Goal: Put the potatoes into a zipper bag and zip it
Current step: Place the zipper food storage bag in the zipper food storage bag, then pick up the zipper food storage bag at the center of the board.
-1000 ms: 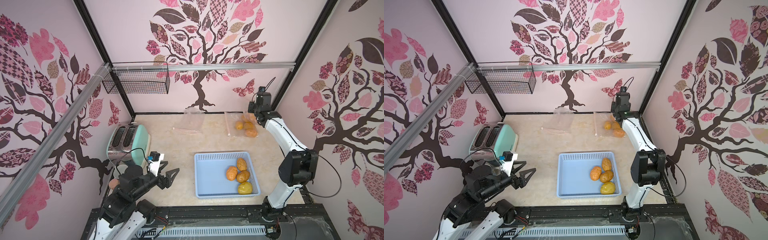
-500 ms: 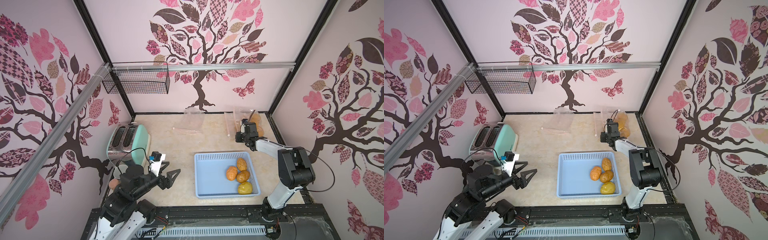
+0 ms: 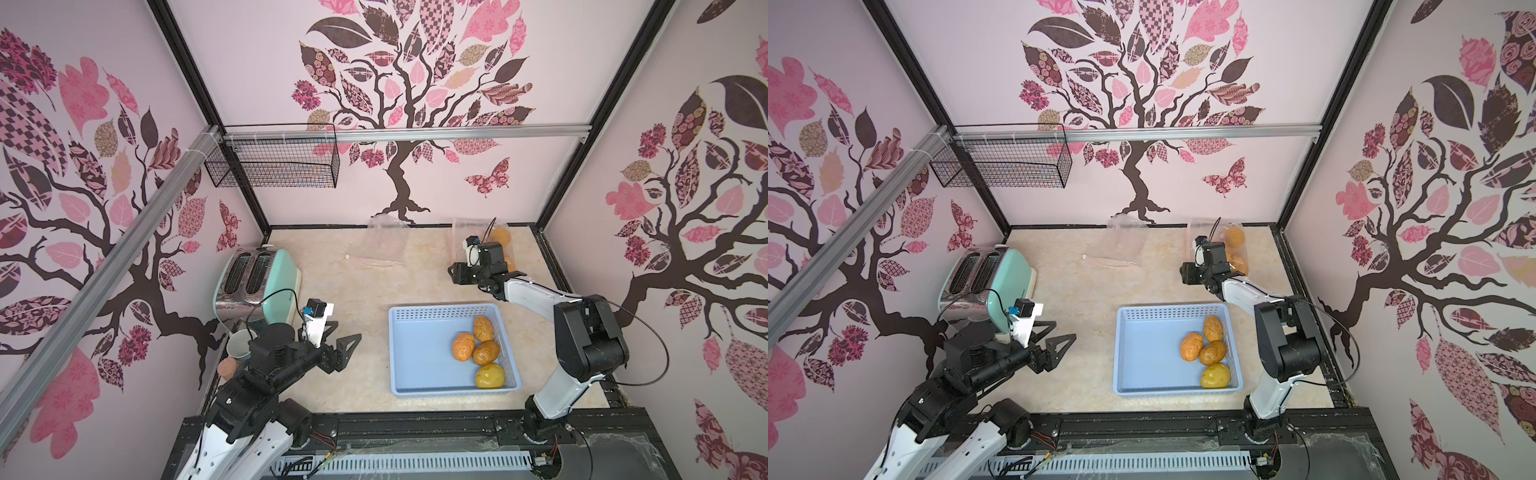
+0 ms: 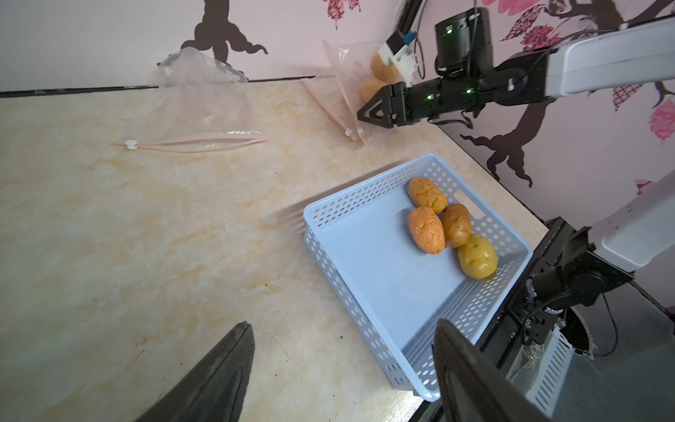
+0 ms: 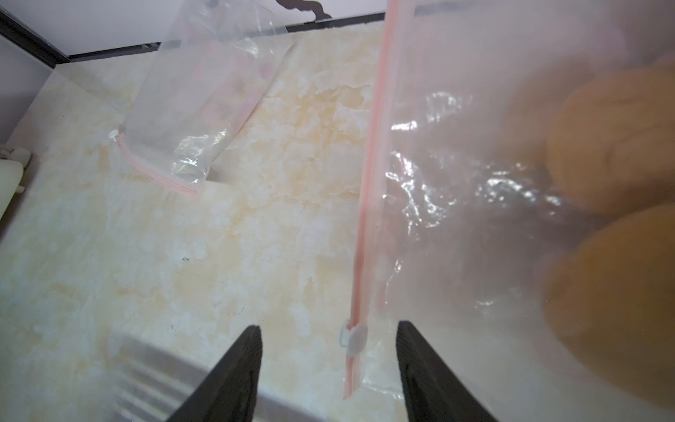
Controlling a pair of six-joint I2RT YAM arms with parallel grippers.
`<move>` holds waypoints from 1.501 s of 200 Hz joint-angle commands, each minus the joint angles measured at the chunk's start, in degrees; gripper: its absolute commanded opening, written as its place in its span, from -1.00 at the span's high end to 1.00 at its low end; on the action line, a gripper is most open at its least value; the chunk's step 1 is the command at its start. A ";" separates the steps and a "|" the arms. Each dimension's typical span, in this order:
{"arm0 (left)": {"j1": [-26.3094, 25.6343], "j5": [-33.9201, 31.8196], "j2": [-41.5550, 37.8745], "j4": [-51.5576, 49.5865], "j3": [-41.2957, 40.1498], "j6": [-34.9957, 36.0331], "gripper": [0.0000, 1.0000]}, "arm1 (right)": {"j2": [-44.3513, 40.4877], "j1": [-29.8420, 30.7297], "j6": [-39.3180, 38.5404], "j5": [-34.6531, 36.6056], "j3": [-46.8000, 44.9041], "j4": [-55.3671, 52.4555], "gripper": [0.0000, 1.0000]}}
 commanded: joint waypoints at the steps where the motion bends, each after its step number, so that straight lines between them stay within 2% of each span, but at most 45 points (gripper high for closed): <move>1: 0.26 -5.62 2.19 1.28 0.15 -2.23 -0.62 | -9.52 1.22 4.41 -1.94 -2.12 2.66 -0.30; 26: 0.32 -14.57 8.36 1.50 3.37 -7.16 -0.81 | -18.85 3.99 9.87 -0.59 -11.15 7.79 -0.31; 37: 0.76 -16.41 12.36 1.99 5.20 -9.66 -0.88 | -22.69 5.42 10.92 0.37 -14.92 8.79 -0.31; 56: 2.72 -14.54 21.29 2.54 9.45 -13.46 -0.95 | -28.69 7.81 14.98 2.06 -20.28 9.06 -0.26; 78: 4.89 -12.30 29.68 7.19 11.23 -15.69 -0.92 | -35.79 10.56 16.27 2.52 -24.98 9.51 -0.25; 115: 8.90 -11.14 34.01 16.47 7.03 -21.79 -0.92 | -41.35 11.94 20.91 1.99 -30.68 14.80 -0.20; 140: 12.50 -7.74 34.87 23.18 3.35 -24.53 -0.92 | -40.45 12.38 22.07 0.19 -30.09 15.48 -0.19; 164: 16.27 -3.38 39.01 25.51 3.20 -25.96 -0.92 | -38.64 12.59 22.08 0.50 -30.20 16.67 -0.19; 195: 20.16 0.74 44.41 33.36 1.51 -28.79 -0.91 | -36.34 12.99 19.61 0.83 -28.88 14.61 -0.16; 222: 20.31 -0.28 45.62 36.16 -0.16 -29.12 -0.89 | -32.11 16.09 12.64 5.19 -24.03 10.16 -0.16; 257: 20.31 -4.60 41.83 40.56 -6.56 -31.28 -0.89 | -21.72 20.54 3.63 10.68 -15.16 7.59 -0.17; 275: 20.31 -5.20 40.88 42.65 -9.15 -32.80 -0.89 | -14.62 22.58 -2.85 12.41 -8.70 6.29 -0.20; 300: 20.28 -3.88 40.83 44.12 -11.03 -33.12 -0.89 | -2.89 23.39 -12.35 11.13 4.37 -1.48 -0.25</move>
